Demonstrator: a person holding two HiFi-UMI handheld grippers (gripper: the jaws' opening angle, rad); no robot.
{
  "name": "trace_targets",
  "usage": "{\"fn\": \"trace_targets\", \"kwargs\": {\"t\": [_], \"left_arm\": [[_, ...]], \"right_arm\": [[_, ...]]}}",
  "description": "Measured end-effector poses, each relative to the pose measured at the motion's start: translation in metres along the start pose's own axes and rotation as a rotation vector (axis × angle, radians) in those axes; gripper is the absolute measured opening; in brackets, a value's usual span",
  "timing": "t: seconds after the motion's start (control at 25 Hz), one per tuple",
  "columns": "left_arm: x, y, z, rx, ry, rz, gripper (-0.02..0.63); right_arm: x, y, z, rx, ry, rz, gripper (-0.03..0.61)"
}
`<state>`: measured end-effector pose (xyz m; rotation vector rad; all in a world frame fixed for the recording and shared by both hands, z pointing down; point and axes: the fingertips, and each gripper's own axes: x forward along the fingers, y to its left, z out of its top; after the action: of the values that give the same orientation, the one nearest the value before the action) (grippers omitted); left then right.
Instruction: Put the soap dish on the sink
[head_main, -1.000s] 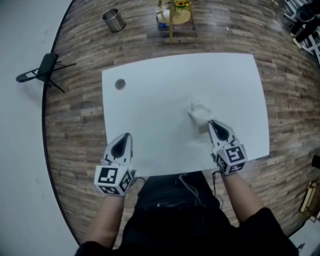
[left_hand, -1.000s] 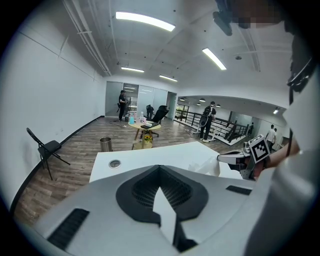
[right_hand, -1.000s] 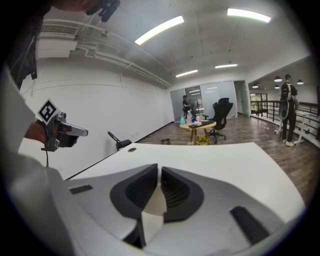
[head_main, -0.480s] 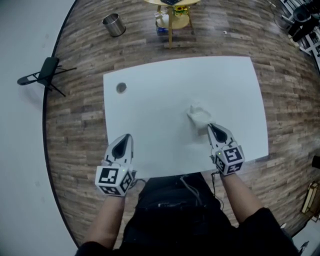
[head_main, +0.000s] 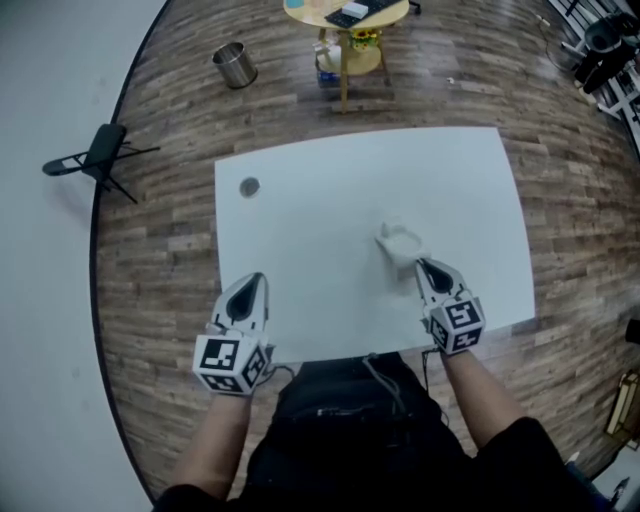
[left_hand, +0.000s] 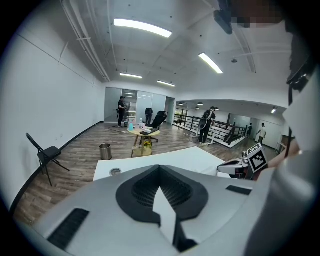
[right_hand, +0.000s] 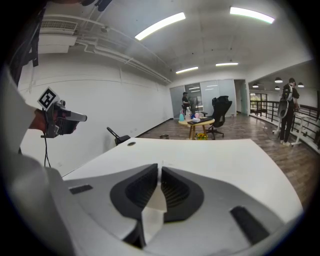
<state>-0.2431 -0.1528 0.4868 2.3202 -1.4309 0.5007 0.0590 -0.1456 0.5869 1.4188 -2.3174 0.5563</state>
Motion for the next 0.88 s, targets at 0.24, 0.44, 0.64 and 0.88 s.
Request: {"fn": "trace_targets", "kwargs": {"t": [0.24, 0.44, 0.64, 0.88], "left_arm": [[-0.005, -0.001, 0.008, 0.014, -0.019, 0.0, -0.011], [-0.007, -0.003, 0.009, 0.023, -0.022, -0.005, -0.011], [-0.006, -0.009, 0.006, 0.025, -0.012, -0.016, -0.011], [-0.007, -0.01, 0.007, 0.038, -0.011, -0.022, -0.011]], "right_arm": [[-0.002, 0.002, -0.005, -0.004, 0.002, -0.001, 0.034], [-0.006, 0.003, -0.013, 0.001, 0.014, -0.006, 0.034], [-0.01, 0.002, -0.019, 0.008, 0.02, -0.012, 0.034], [-0.01, 0.004, -0.023, 0.006, 0.019, -0.018, 0.034]]}}
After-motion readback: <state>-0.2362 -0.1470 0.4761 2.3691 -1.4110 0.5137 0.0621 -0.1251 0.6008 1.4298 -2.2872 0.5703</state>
